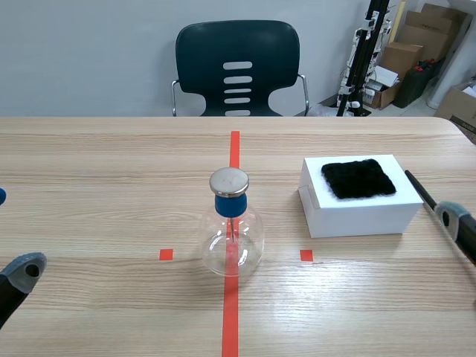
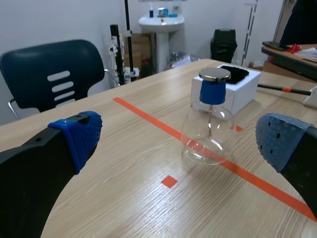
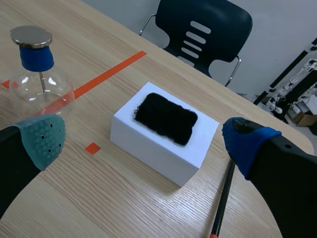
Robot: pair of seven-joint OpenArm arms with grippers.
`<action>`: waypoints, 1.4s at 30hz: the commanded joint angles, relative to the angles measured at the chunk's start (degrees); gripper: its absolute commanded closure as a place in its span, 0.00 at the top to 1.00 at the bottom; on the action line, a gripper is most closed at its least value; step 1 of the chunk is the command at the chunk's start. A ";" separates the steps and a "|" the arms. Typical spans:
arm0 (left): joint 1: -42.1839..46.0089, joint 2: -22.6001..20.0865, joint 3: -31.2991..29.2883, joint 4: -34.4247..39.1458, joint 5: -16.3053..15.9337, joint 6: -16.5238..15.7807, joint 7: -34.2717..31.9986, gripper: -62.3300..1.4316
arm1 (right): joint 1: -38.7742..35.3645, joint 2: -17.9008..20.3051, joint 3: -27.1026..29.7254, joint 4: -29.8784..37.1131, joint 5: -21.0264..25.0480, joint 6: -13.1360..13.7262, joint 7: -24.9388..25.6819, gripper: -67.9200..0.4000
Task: Do the electroscope experiment. return to the home posture
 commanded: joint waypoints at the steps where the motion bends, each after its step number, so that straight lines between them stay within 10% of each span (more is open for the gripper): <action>1: 1.40 -0.22 -0.68 1.99 -1.75 0.17 1.14 1.00 | -0.48 -1.60 -0.02 1.16 -1.14 0.15 1.57 1.00; 24: 24.85 -5.86 -1.51 33.38 -10.25 24.65 11.13 1.00 | -5.05 -3.43 -10.75 6.97 -13.35 2.93 2.23 1.00; 42: 26.73 -6.05 -0.96 34.71 -10.80 26.80 24.20 1.00 | -5.49 -5.18 -12.13 6.91 -13.70 -0.04 4.15 1.00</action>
